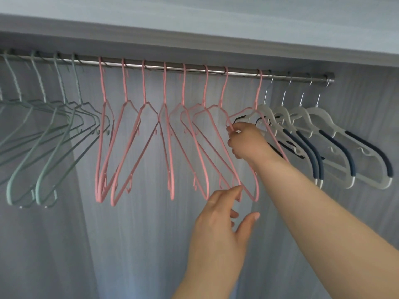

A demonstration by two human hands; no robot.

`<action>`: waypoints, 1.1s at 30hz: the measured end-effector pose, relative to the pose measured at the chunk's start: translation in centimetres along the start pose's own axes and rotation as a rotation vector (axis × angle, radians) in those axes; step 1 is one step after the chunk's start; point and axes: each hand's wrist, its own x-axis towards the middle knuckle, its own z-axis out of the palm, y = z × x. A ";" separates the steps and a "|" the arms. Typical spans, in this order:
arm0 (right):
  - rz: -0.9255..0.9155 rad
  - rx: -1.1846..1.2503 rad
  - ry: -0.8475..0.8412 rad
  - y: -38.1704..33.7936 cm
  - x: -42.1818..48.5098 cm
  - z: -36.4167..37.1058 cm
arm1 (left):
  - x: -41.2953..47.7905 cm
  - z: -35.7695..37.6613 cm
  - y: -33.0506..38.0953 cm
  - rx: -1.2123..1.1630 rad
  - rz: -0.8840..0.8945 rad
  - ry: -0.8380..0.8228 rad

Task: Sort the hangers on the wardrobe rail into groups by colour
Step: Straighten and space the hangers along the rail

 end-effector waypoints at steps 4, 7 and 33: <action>-0.017 -0.029 0.005 0.2 0.2 -0.1 | -0.2 0.4 0.1 -0.004 0.008 0.011; -0.034 -0.050 0.011 0.3 -0.2 -0.5 | -0.4 0.8 0.3 -0.019 0.015 0.014; -0.025 -0.132 0.044 3.8 -3.8 -5.6 | 1.2 7.4 3.9 -0.068 -0.093 -0.052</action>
